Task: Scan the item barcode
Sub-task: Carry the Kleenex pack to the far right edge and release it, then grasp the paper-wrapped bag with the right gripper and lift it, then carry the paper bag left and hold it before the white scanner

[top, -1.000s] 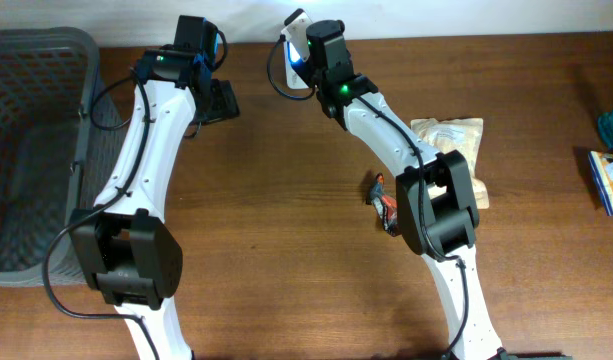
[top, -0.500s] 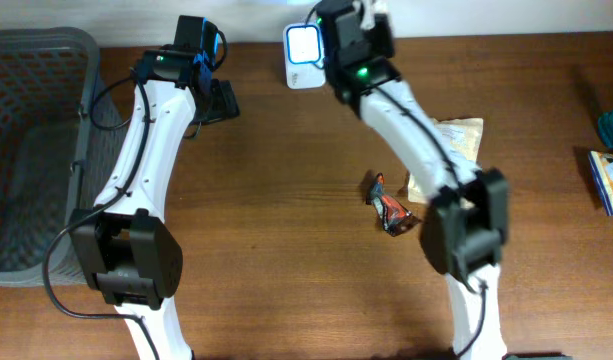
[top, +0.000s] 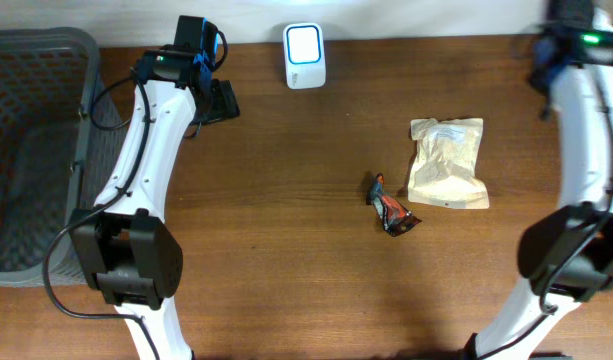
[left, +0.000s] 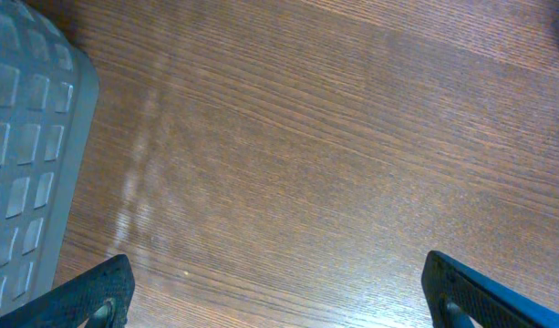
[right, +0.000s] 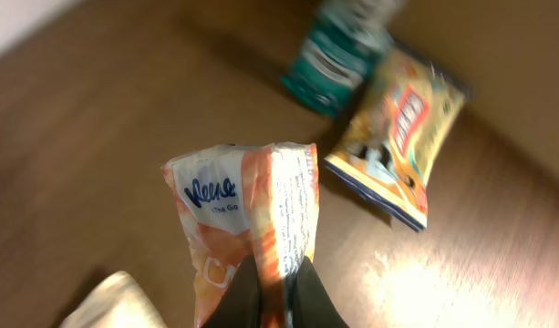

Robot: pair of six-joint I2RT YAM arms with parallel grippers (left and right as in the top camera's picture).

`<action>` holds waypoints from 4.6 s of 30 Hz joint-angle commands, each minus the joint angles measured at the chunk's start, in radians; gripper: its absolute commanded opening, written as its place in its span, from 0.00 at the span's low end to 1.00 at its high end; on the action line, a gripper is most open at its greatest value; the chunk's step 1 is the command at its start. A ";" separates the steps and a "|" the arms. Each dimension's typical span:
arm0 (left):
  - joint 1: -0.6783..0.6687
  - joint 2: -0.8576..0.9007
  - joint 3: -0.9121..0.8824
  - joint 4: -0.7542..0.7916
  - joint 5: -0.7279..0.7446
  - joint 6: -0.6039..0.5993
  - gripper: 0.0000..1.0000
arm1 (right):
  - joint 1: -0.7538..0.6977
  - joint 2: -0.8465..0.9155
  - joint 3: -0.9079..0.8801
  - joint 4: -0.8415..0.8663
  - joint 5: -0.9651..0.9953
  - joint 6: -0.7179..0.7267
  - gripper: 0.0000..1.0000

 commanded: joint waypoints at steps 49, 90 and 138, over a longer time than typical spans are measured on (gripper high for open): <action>-0.005 0.016 -0.001 -0.002 -0.003 -0.013 0.99 | -0.443 -0.277 -0.299 0.223 -0.678 -0.032 0.99; -0.005 0.016 -0.001 -0.002 -0.003 -0.013 0.99 | 0.169 0.147 -0.484 0.212 -0.576 -0.349 0.04; -0.005 0.016 -0.001 -0.002 -0.003 -0.013 0.99 | 0.384 0.137 -0.034 -0.187 -2.071 -0.579 0.04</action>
